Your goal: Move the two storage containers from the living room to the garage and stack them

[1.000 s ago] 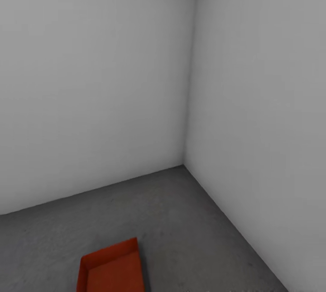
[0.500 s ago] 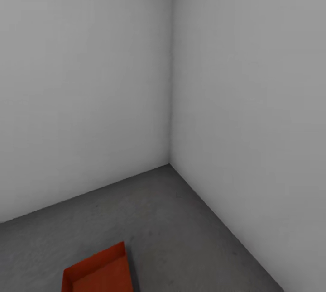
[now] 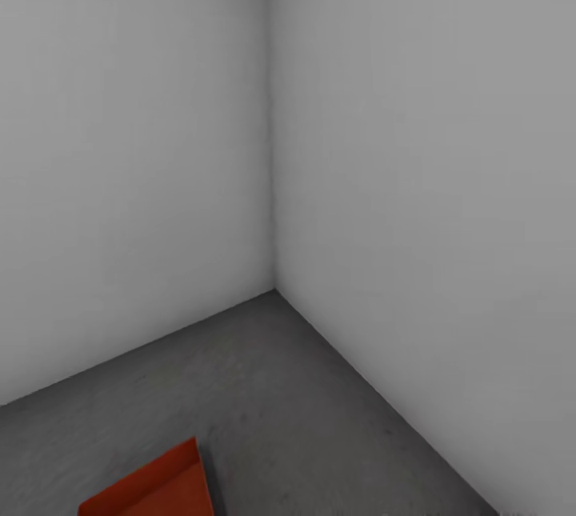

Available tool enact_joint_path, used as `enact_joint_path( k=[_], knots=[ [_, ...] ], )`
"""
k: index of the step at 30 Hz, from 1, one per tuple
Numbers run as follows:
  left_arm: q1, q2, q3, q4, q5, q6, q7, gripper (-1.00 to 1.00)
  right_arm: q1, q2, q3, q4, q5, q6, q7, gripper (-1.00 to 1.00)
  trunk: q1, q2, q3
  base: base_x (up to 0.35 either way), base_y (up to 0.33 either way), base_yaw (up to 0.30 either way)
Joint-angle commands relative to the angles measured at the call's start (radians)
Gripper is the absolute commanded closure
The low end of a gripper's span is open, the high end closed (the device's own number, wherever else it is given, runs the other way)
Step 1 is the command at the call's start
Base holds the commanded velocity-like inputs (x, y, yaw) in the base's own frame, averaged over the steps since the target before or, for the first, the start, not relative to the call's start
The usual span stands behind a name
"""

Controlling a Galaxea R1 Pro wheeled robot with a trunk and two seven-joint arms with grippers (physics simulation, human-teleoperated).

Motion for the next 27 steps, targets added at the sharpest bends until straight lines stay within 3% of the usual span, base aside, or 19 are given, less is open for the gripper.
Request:
enact_joint_path(
  k=[1, 27],
  knots=[
    [0.0, 0.0, 0.002, 0.0, 0.006, 0.0, 0.001, -1.0, -0.001, 0.001, 0.008, 0.003, -0.008, -0.005, 0.0, -1.0, 0.0, -0.001, -0.001, 0.0, 0.0, -0.245],
    [0.0, -0.004, 0.002, 0.0, 0.006, 0.001, 0.001, -1.0, -0.001, -0.001, 0.008, 0.003, -0.01, -0.007, 0.0, -1.0, 0.0, -0.001, -0.001, 0.0, 0.0, -0.26]
  ],
)
